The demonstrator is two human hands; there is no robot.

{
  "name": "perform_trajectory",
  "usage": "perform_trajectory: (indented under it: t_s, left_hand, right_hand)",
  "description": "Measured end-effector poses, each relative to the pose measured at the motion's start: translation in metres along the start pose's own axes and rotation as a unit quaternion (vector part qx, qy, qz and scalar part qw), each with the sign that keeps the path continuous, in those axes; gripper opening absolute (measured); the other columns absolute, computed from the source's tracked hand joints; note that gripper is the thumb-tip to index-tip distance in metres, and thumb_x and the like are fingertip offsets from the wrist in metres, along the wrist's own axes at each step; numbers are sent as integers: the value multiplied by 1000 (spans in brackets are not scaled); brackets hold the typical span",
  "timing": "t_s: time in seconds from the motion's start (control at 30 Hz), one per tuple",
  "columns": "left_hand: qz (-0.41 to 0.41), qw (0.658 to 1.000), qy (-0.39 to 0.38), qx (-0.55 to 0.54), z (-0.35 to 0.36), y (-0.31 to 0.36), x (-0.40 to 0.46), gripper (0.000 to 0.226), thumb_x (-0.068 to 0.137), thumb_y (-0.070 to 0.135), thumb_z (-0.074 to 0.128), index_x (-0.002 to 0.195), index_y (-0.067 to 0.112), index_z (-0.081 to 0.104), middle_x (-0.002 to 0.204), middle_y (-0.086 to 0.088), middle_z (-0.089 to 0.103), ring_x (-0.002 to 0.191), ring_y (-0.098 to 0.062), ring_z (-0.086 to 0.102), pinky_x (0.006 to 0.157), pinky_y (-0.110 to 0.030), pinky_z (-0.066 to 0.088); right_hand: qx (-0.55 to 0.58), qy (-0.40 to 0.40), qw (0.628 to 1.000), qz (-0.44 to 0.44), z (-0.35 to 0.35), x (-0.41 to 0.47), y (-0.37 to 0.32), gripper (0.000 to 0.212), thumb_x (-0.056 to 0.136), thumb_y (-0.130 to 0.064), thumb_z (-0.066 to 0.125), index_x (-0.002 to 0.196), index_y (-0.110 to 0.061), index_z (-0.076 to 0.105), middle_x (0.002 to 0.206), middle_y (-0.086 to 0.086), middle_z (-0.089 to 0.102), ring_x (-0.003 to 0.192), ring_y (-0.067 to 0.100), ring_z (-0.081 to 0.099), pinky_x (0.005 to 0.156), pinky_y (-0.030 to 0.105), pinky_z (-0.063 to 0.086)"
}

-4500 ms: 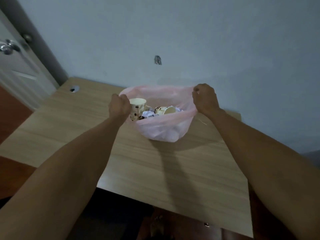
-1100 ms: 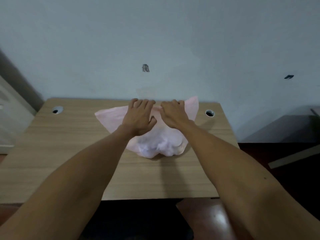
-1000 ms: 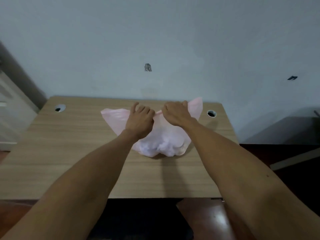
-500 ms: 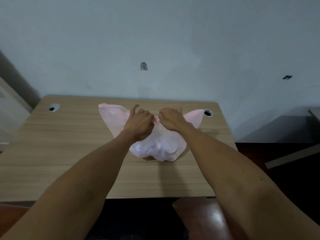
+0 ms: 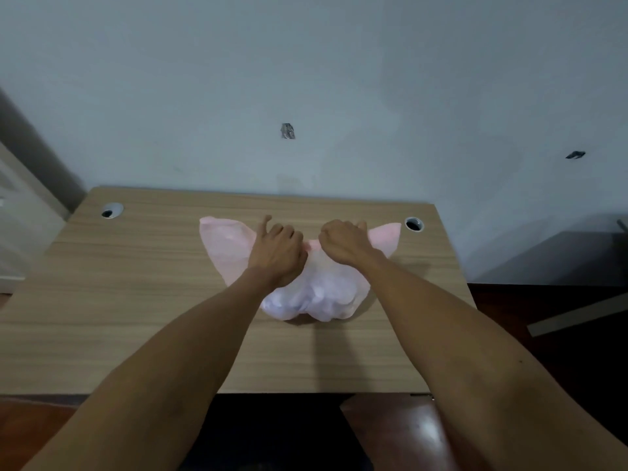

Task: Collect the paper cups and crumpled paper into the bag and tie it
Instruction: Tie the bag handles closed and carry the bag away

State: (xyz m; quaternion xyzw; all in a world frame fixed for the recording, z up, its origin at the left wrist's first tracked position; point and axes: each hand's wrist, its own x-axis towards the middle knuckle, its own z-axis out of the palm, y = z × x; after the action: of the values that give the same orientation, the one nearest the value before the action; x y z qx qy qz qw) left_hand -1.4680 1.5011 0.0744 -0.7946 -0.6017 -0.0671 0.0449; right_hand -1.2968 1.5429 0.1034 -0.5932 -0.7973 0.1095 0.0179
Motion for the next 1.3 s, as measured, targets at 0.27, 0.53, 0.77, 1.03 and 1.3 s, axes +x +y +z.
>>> perform_trajectory:
  t_s: [0.27, 0.53, 0.77, 1.03, 1.3]
  left_hand:
    - [-156, 963, -103, -196, -3, -6, 13, 42, 101, 32, 24, 66, 20, 45, 85, -2, 62, 91, -26, 57, 99, -46, 29]
    - [27, 999, -47, 2, 7, 0, 0, 30, 97, 33, 39, 102, 18, 64, 105, -2, 69, 101, -25, 62, 107, -46, 27]
    - [-93, 990, -83, -68, 7, -2, 5, 36, 101, 36, 32, 92, 18, 62, 104, -3, 66, 101, -25, 59, 105, -46, 28]
    - [6, 998, -54, -7, 29, 5, -9, 20, 102, 19, 38, 98, 19, 57, 98, -1, 62, 93, -24, 60, 95, -42, 28]
    - [-3, 996, -87, 10, 34, 6, 1, 35, 106, 35, 30, 92, 21, 59, 98, -4, 65, 90, -25, 61, 94, -44, 27]
  right_hand:
    - [-139, 121, 967, -173, 34, -27, 14, 26, 86, -22, 43, 99, -15, 65, 98, 5, 67, 95, 29, 59, 99, 50, 35]
    - [-15, -12, 1000, -7, 19, -2, 6, 25, 95, -26, 39, 78, -24, 58, 100, 0, 69, 104, 25, 58, 97, 45, 31]
    - [-114, 31, 989, -90, 28, -17, 7, 17, 98, -25, 38, 94, -23, 55, 99, 0, 69, 98, 26, 60, 97, 46, 28]
    - [-40, -154, 987, -11, 8, -8, 26, 41, 100, -50, 45, 126, -22, 57, 122, 3, 67, 113, 28, 59, 110, 52, 29]
    - [198, -194, 959, 61, -31, 2, 60, 32, 69, -39, 88, 81, -15, 71, 85, 0, 71, 85, 24, 68, 71, 31, 49]
